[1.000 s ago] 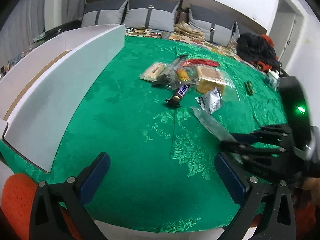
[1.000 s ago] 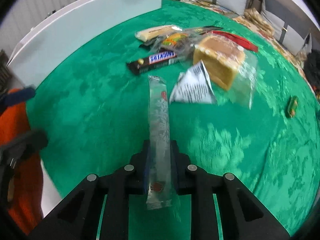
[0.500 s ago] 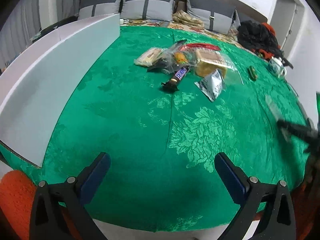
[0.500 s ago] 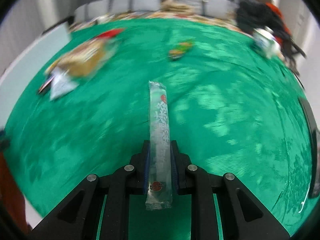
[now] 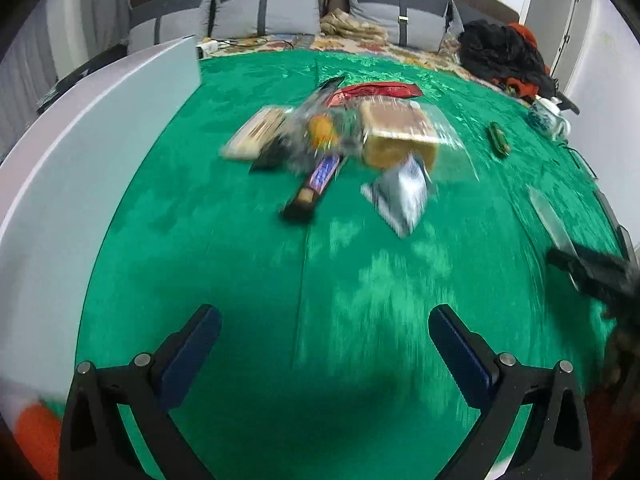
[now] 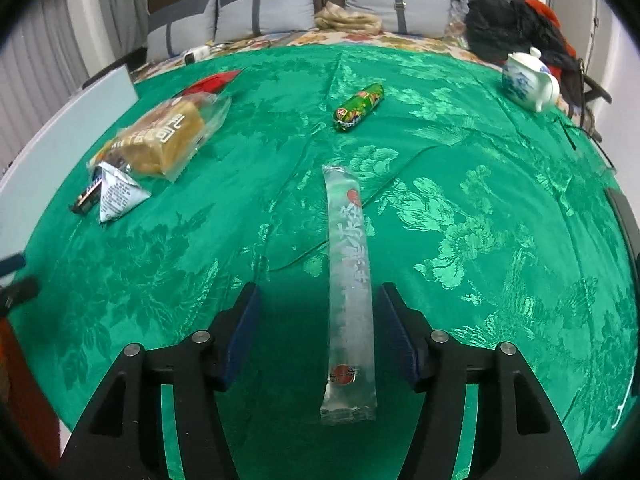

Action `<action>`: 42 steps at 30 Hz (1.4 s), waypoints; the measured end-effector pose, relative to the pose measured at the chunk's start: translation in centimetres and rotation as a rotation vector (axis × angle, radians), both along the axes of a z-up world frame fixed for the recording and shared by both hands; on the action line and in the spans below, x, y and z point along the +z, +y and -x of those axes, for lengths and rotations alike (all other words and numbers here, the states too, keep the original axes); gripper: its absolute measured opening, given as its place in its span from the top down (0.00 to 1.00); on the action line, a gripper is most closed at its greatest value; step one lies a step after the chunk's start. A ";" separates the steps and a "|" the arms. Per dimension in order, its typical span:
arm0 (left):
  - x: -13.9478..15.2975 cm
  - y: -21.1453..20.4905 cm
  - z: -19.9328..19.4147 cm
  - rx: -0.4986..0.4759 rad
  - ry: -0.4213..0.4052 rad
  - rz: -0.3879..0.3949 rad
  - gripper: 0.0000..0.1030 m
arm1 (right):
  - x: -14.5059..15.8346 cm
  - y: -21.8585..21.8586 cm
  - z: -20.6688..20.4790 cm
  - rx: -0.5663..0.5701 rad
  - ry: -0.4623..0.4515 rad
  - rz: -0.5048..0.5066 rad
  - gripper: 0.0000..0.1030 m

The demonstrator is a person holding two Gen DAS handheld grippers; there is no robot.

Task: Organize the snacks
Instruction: 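Grasp the clear stick snack with the right tool while the left tool grasps the Snickers bar, then carry both snacks into the white box and open both tools to release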

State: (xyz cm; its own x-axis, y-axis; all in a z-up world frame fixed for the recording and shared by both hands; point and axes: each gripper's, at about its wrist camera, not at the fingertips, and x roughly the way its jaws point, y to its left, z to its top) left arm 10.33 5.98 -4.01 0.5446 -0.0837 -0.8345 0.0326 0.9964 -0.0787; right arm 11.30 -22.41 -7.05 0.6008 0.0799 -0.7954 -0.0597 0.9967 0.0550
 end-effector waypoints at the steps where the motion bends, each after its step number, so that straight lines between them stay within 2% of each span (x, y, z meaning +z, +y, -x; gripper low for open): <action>1: 0.0 -0.2 -1.3 -0.001 0.005 -0.013 0.07 | 0.0 -0.2 0.0 -0.003 0.001 -0.014 0.38; 2: 0.0 -0.4 -2.9 -0.004 0.008 -0.035 0.11 | 0.0 -0.4 0.1 -0.006 0.003 -0.026 0.38; 4: -0.4 -0.8 -5.8 -0.004 0.027 -0.080 0.24 | 0.1 -0.7 0.1 -0.012 0.007 -0.050 0.38; 5: -0.6 -0.8 -6.8 -0.002 0.037 -0.087 0.27 | 0.1 -0.6 0.1 -0.013 0.007 -0.055 0.38; 8: -1.4 -0.6 -9.4 0.007 0.067 -0.100 0.48 | 0.1 -0.7 0.2 -0.014 0.010 -0.064 0.38; 9: -1.6 -0.5 -9.8 0.008 0.071 -0.102 0.69 | 0.2 -0.7 0.2 -0.014 0.010 -0.065 0.38; 10: -1.7 -0.4 -9.8 0.004 0.069 -0.095 0.75 | 0.2 -0.8 0.2 -0.013 0.011 -0.067 0.38; 12: -1.5 -0.2 -8.7 -0.008 0.046 -0.081 0.77 | 0.2 -0.9 0.2 -0.016 0.013 -0.076 0.38; 16: -1.5 -0.6 -4.8 -0.073 0.049 -0.073 0.83 | 0.3 -1.6 0.1 -0.032 0.022 -0.134 0.38; 19: -1.2 -0.2 -0.9 -0.102 0.088 -0.017 0.82 | 0.4 -2.8 0.3 -0.052 0.036 -0.222 0.38; 20: -1.2 -0.2 0.3 -0.110 0.098 -0.021 0.80 | 0.5 -3.3 0.5 -0.059 0.041 -0.263 0.38; 21: -1.2 -0.3 1.1 -0.119 0.102 -0.035 0.75 | 0.6 -4.1 0.7 -0.068 0.045 -0.317 0.38; 24: -0.8 -0.7 2.0 -0.148 0.070 -0.085 0.44 | 0.9 -6.9 1.1 -0.116 0.052 -0.522 0.37; 26: -0.7 -1.1 1.6 -0.150 0.039 -0.121 0.39 | 1.2 -8.5 1.0 -0.154 0.063 -0.594 0.37; 27: -0.8 -1.2 1.2 -0.151 0.046 -0.121 0.39 | 1.5 -8.8 0.8 -0.163 0.072 -0.581 0.37; 29: -1.6 -1.5 0.1 -0.154 0.063 -0.137 0.39 | 2.3 -7.9 0.0 -0.121 0.115 -0.488 0.37; 31: -1.7 -1.8 -0.2 -0.163 0.051 -0.156 0.40 | 2.8 -5.7 -1.3 -0.049 0.169 -0.362 0.39; 32: -1.7 -1.9 -0.4 -0.168 0.051 -0.154 0.43 | 2.9 -4.7 -1.8 -0.025 0.181 -0.312 0.41; 33: -1.6 -2.0 -0.6 -0.176 0.053 -0.137 0.69 | 2.8 -4.1 -2.2 -0.013 0.188 -0.272 0.45; 34: -1.6 -1.9 -0.7 -0.179 0.058 -0.120 0.84 | 2.6 -3.2 -2.8 -0.006 0.196 -0.217 0.58; 36: -1.4 -1.6 -0.8 -0.163 0.058 -0.101 0.84 | 1.7 -2.0 -4.0 -0.002 0.237 -0.141 0.84; 38: -0.8 -0.8 -0.3 -0.150 0.055 -0.044 0.84 | 1.0 -1.3 -4.4 0.013 0.285 -0.096 0.82; 40: 0.5 0.5 0.6 -0.127 0.036 0.040 0.84 | 1.7 -1.5 -3.9 -0.018 0.280 -0.088 0.82; 42: 2.2 1.7 1.5 -0.118 0.007 0.112 0.84 | 2.8 -2.0 -3.0 -0.029 0.261 -0.165 0.82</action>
State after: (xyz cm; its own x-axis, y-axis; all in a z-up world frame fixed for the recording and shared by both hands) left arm 8.80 7.73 -1.78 0.5194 -0.2392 -0.8204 0.1478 0.9707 -0.1895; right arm 14.28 -24.43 -4.21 0.3816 0.2064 -0.9010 0.0058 0.9742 0.2256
